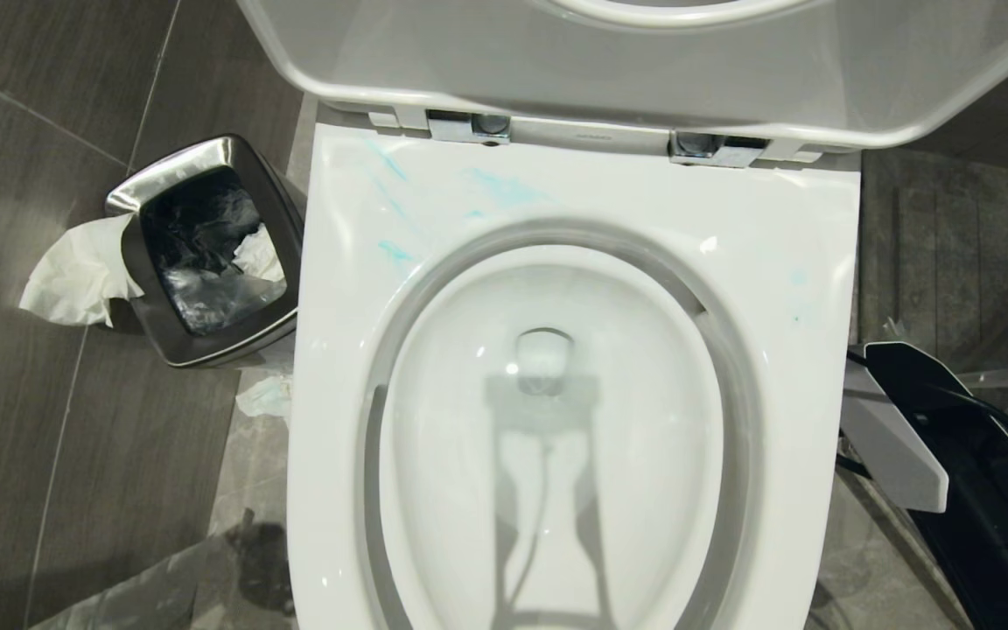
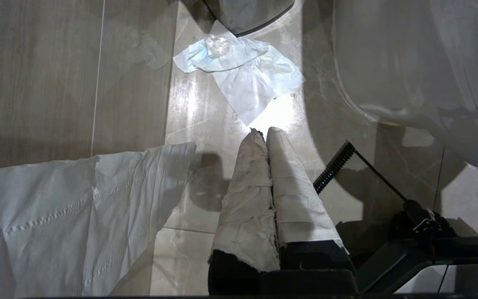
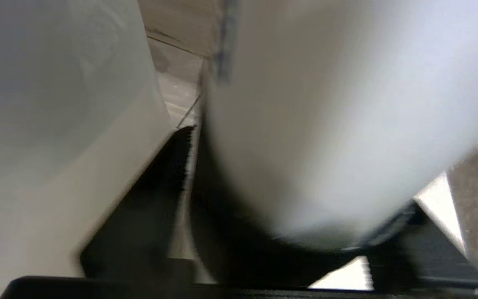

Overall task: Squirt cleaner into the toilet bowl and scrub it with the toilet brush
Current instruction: Pour in the cleaning agent

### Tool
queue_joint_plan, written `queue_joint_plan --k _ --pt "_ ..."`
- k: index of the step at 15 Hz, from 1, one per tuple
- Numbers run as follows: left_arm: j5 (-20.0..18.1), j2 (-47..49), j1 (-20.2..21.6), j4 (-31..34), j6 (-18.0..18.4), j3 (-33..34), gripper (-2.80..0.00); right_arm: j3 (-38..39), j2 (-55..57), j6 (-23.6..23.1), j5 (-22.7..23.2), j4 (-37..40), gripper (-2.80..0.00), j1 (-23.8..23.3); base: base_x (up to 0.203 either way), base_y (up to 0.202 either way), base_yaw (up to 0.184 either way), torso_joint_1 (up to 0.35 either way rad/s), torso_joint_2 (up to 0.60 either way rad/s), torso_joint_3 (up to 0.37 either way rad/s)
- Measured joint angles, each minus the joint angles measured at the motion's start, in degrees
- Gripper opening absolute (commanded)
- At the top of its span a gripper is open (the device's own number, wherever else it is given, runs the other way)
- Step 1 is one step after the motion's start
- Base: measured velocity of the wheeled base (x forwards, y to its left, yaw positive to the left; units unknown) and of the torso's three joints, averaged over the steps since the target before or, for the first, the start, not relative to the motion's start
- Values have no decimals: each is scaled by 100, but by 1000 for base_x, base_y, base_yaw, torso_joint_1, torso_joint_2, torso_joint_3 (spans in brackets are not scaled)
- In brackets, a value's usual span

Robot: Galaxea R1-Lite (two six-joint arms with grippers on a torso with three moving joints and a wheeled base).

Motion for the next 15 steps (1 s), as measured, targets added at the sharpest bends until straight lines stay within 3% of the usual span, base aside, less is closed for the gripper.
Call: queue_joint_plan --k 15 --pt "-2 0 2 0 0 0 -280 55 -385 34 -74 7 -280 -311 0 0 0 0 0 0"
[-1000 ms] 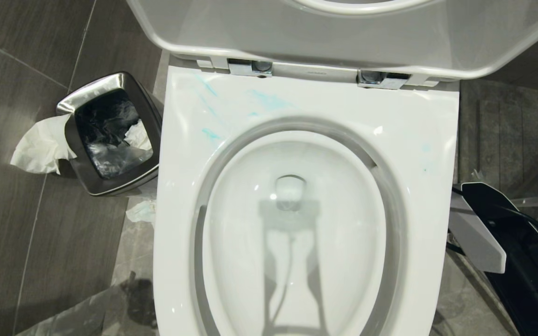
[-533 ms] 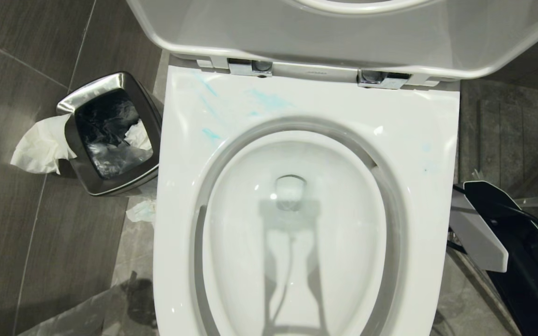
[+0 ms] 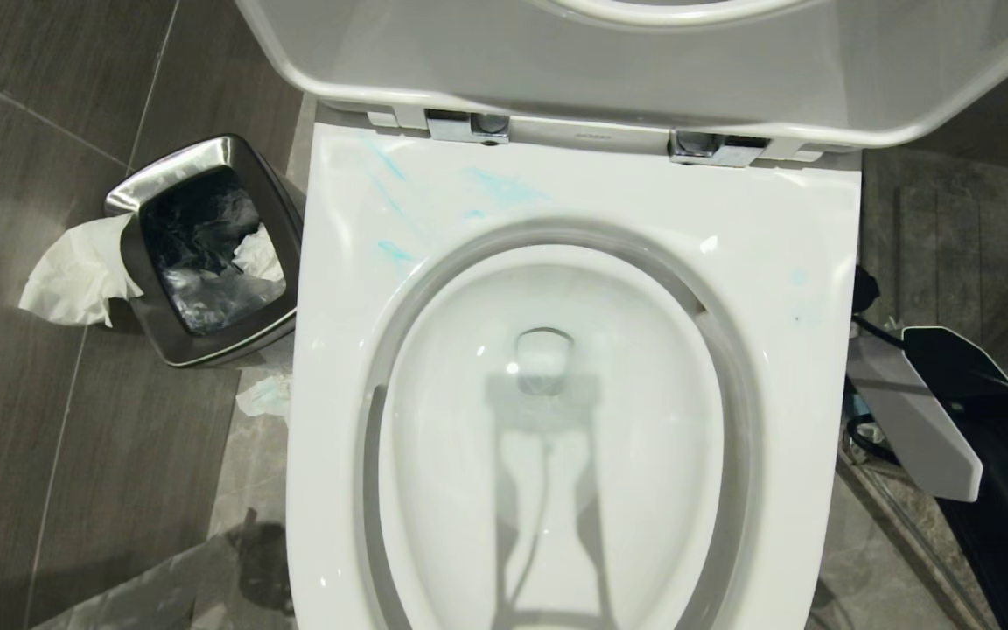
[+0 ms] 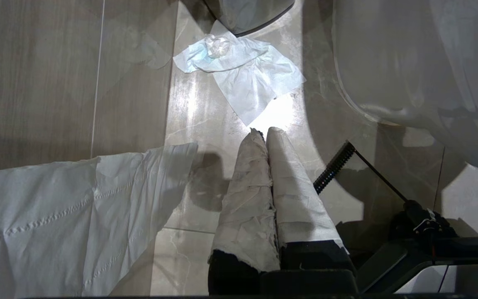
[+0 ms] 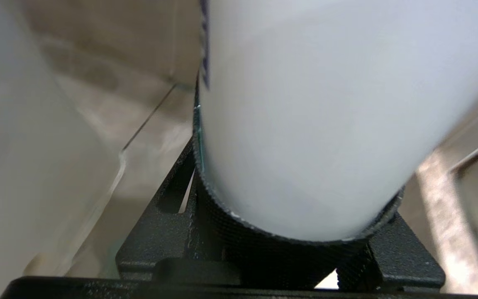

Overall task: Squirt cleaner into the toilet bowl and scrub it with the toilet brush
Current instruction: Pour in the cleaning agent

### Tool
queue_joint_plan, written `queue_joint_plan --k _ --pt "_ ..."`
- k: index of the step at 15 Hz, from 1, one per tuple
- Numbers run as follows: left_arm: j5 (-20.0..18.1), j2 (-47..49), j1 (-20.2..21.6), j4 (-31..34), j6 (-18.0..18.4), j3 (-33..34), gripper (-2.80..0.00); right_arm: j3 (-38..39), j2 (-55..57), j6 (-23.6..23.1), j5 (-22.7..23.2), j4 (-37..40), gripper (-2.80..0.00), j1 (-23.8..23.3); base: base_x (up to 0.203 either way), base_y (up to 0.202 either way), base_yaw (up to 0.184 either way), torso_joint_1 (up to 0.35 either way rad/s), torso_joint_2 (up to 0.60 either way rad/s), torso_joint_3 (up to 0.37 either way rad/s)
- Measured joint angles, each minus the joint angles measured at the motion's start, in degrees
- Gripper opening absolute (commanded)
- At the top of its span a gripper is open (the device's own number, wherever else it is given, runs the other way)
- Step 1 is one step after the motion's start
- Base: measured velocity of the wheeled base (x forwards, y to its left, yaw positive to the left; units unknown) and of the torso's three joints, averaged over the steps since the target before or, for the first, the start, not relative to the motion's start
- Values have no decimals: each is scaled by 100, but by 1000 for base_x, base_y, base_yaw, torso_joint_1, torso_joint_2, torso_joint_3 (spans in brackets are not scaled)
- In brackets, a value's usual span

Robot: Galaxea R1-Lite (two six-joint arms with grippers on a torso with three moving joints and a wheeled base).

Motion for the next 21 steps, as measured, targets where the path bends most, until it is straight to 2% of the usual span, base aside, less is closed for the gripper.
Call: queue_joint_plan --k 6,10,18,21 --pt "2 0 0 2 2 0 -280 203 -429 160 -91 -7 -280 -109 0 0 0 0 0 0" --pt "2 0 0 2 2 0 -280 704 -971 305 -144 -3 -280 -168 0 0 0 0 0 0" --pt "0 0 0 0 0 0 -280 2256 -2572 653 -333 75 -280 -523 0 0 0 0 4 -1" --pt "2 0 0 0 2 0 -280 3128 -3256 771 -427 212 -280 -567 0 0 0 0 0 0"
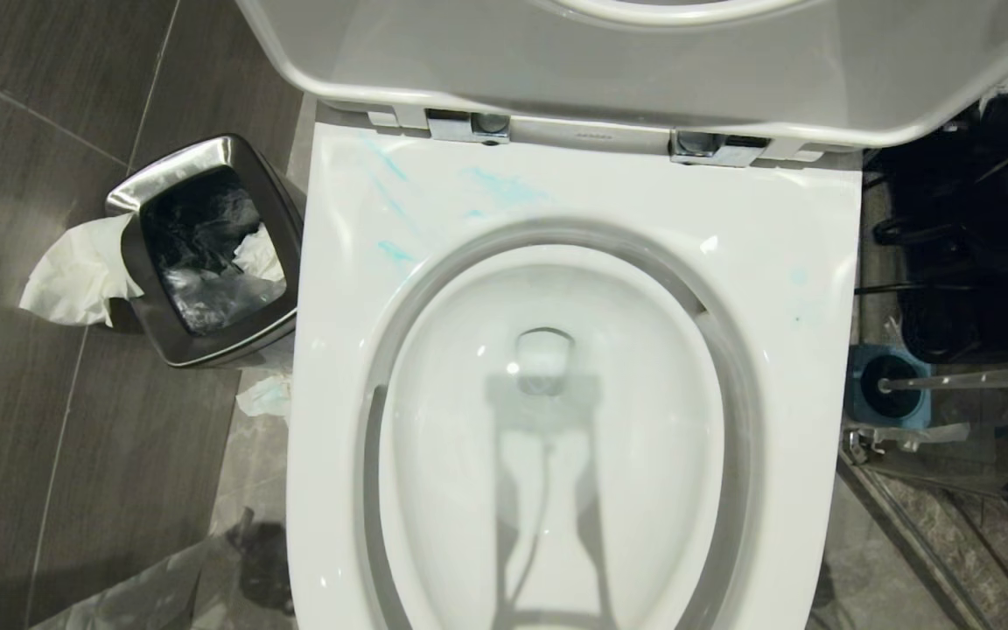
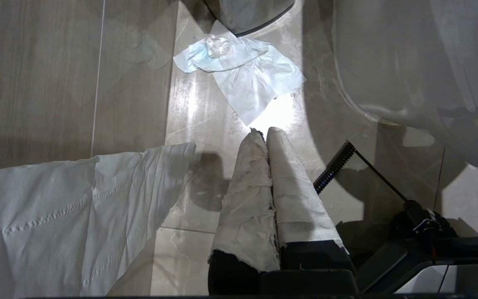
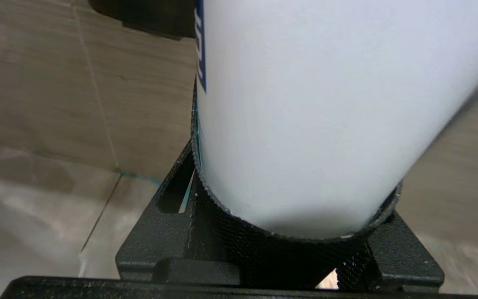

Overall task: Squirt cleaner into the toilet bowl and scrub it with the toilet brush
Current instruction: Pour in the cleaning agent

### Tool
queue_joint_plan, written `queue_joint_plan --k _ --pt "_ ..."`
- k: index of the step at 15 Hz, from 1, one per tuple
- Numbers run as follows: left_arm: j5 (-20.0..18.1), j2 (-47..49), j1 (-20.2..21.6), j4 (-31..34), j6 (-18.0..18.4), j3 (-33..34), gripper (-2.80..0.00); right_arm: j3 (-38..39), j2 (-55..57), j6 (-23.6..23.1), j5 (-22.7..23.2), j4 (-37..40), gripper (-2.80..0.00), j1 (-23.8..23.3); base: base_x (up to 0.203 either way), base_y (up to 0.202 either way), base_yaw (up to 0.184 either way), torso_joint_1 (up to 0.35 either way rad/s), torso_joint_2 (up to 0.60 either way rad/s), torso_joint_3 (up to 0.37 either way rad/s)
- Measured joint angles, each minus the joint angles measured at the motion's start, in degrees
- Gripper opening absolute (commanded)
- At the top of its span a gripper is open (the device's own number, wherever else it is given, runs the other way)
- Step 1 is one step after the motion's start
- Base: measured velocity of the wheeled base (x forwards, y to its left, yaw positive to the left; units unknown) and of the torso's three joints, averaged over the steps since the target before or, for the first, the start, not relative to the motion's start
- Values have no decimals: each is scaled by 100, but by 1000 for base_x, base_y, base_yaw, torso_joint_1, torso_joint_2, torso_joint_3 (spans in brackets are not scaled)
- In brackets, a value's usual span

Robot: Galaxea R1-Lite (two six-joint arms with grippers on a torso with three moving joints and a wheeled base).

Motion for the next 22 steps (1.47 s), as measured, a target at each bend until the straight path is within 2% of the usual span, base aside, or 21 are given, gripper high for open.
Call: queue_joint_plan --k 3,5,10,16,20,22 --pt "0 0 0 2 -2 0 -280 1179 -871 97 -11 357 -280 13 0 0 0 0 0 0" --pt "0 0 0 0 -2 0 -280 1639 -1307 118 -19 512 -280 27 0 0 0 0 0 0" --pt "0 0 0 2 0 0 -280 2356 -2080 148 12 667 -280 -11 0 0 0 0 -6 1" --pt "0 0 0 2 0 0 -280 3315 -3007 391 2 1249 -280 -53 0 0 0 0 0 0" --pt "-2 0 0 3 0 0 -280 3147 -3317 511 426 1940 -280 -358 0 0 0 0 0 0" --pt "2 0 0 4 -2 0 -280 3095 -3453 516 489 2202 -280 -414 0 0 0 0 0 0"
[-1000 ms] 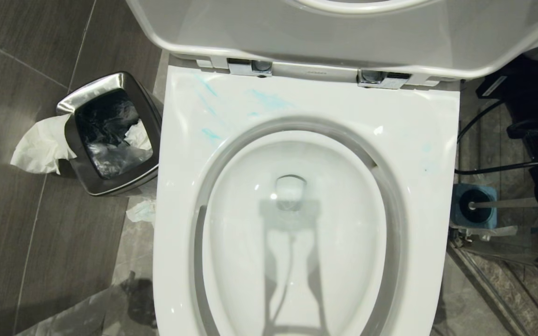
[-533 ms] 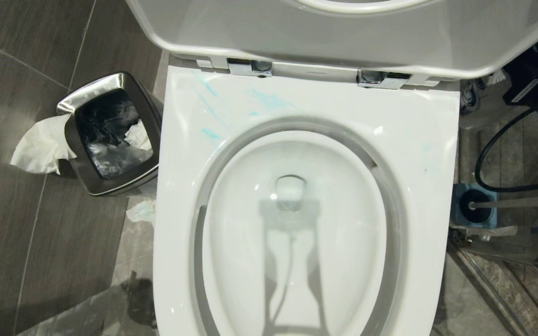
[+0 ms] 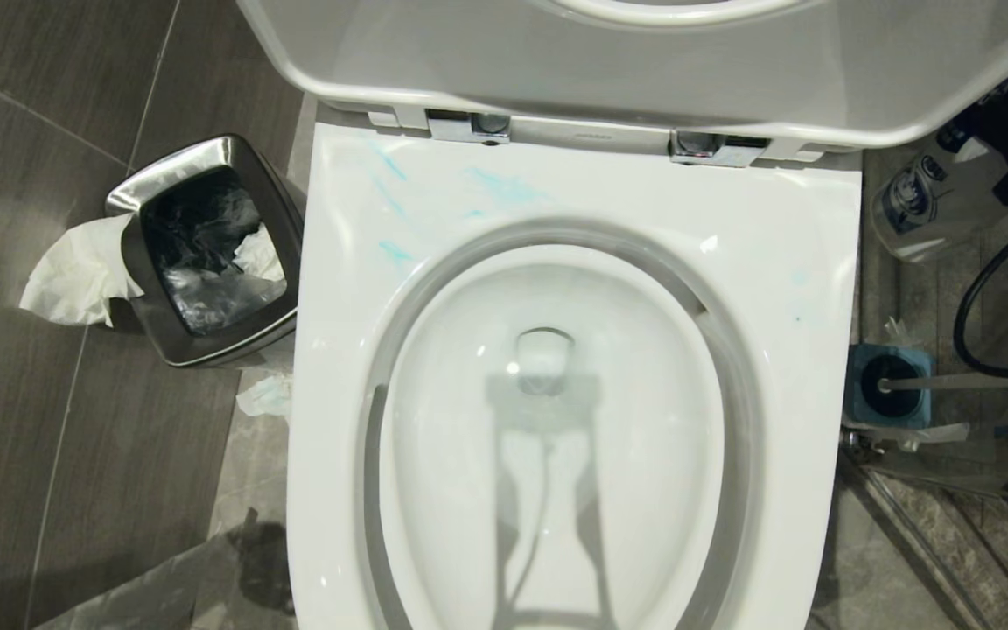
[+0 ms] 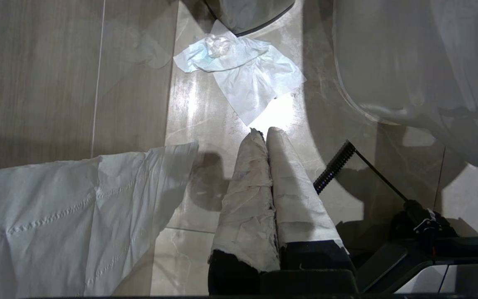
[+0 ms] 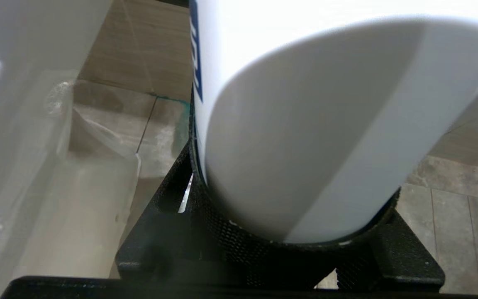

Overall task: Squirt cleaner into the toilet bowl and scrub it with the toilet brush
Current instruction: Pour in the cleaning agent

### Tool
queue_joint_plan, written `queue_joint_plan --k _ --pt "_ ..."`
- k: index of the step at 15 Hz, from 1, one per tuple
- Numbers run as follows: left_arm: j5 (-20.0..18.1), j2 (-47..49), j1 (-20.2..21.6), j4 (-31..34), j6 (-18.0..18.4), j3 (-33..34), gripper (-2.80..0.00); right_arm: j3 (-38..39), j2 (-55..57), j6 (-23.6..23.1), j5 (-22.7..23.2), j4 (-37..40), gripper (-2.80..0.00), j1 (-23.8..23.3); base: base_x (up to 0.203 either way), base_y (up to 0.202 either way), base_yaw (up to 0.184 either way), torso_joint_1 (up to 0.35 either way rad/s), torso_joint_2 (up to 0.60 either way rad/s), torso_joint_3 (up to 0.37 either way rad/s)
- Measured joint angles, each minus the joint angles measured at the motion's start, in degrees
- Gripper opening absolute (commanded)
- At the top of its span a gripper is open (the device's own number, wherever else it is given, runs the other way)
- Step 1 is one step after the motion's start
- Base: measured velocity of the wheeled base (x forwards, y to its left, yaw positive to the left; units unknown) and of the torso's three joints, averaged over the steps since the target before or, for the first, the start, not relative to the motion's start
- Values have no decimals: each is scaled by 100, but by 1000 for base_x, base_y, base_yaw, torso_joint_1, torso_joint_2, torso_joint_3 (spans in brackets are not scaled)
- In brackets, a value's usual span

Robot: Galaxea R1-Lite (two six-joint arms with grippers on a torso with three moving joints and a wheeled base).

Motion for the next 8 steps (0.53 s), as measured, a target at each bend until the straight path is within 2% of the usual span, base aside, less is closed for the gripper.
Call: queue_joint_plan --k 8 --pt "-5 0 0 -7 0 0 -280 179 -779 -24 -38 797 -280 -18 0 0 0 0 0 0"
